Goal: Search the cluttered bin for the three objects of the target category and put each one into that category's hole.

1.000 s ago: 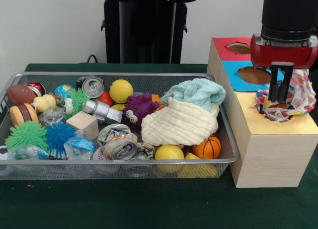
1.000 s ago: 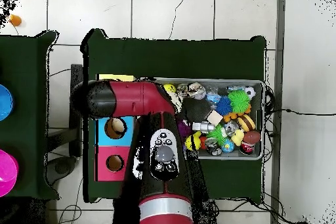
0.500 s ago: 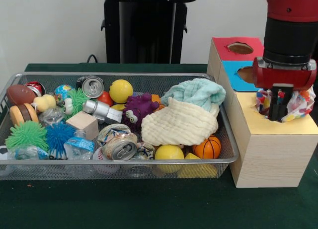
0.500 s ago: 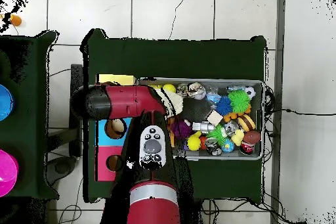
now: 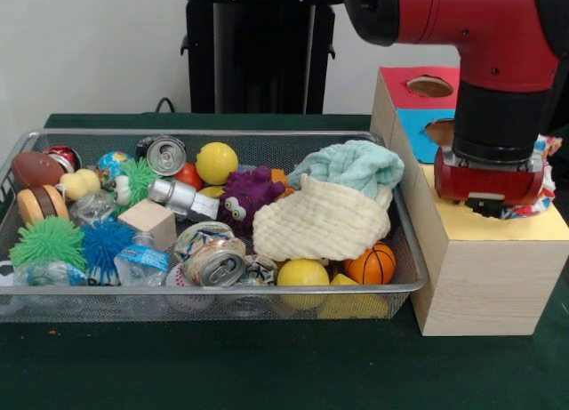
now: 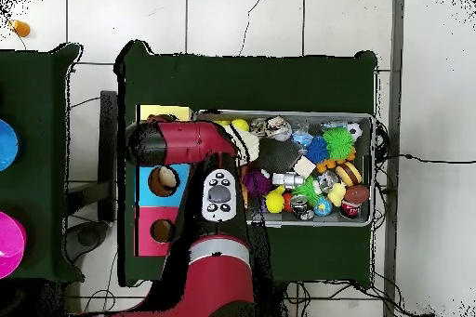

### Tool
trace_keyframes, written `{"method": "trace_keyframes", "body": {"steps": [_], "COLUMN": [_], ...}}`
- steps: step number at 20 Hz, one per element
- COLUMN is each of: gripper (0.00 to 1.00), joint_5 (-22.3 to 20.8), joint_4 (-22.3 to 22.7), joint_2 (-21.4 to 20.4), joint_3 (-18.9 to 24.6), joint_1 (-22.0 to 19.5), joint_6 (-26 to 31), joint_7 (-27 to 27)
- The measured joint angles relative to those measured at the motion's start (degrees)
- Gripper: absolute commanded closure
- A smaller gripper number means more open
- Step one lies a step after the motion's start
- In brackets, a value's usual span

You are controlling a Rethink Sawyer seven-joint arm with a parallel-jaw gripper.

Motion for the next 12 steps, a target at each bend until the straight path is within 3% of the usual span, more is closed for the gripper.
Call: {"method": "trace_keyframes", "body": {"steps": [12], "gripper": [1.00], "joint_5": [0.19], "joint_4": [-2.72], "joint_2": [1.33], "joint_3": [-2.07], "joint_1": [1.55], "joint_6": [1.17], "joint_7": [0.00]}}
